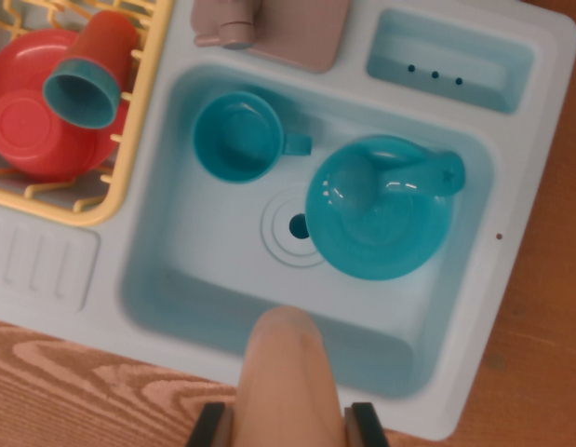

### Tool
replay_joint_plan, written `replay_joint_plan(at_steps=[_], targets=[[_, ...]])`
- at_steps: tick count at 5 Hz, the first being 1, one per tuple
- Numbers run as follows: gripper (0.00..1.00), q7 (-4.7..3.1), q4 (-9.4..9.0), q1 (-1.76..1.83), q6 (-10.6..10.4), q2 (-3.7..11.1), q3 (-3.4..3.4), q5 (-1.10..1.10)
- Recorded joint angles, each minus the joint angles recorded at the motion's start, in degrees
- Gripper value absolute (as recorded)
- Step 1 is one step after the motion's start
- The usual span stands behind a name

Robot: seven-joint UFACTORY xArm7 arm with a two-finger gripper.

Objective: Pick detergent from the sink

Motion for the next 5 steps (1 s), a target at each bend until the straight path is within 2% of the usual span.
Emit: replay_joint_plan(at_steps=[5], targets=[[1.0,0.04,1.22,0.01,1.8,-0.55,0.02,-0.06]])
